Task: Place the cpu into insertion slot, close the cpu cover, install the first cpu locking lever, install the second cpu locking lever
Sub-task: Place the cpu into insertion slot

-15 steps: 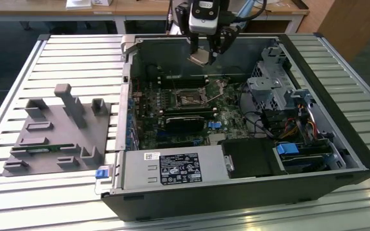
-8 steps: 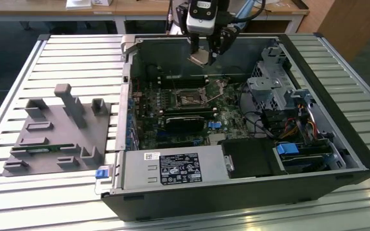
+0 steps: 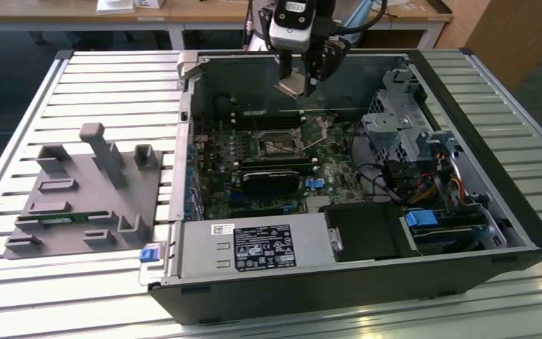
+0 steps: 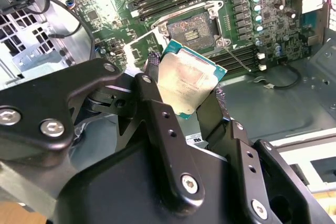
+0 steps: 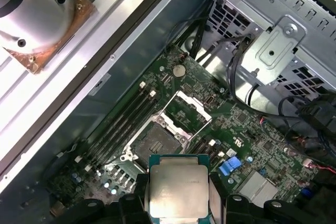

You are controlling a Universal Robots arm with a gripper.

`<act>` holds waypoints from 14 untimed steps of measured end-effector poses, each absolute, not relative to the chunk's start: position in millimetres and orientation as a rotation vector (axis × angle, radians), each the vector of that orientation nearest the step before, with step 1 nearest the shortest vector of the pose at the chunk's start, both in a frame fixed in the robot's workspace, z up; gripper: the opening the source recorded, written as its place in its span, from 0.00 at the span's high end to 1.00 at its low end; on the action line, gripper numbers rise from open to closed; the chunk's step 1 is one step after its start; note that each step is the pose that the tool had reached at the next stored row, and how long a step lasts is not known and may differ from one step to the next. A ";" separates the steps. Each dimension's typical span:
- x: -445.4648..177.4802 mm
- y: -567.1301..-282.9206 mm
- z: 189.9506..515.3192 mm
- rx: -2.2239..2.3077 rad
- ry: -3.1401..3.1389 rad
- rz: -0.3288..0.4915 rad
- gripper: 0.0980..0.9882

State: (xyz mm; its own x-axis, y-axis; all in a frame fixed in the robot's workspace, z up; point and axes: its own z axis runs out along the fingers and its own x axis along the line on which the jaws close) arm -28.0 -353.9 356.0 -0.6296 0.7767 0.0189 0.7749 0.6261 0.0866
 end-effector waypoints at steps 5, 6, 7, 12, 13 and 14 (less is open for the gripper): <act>-28.5 -353.9 355.8 1.372 2.799 0.135 0.51; -28.6 -353.9 355.8 1.378 2.796 0.134 0.51; -28.7 -353.9 355.8 1.384 2.793 0.134 0.51; -29.5 -353.8 355.7 1.411 2.779 0.134 0.51; -29.7 -353.8 355.7 1.416 2.776 0.134 0.51; -30.0 -353.8 355.7 1.421 2.773 0.134 0.51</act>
State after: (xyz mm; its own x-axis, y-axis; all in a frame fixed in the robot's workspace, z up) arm -30.0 -353.8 355.7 -0.5844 0.8113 0.0188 0.8093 0.5810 0.0866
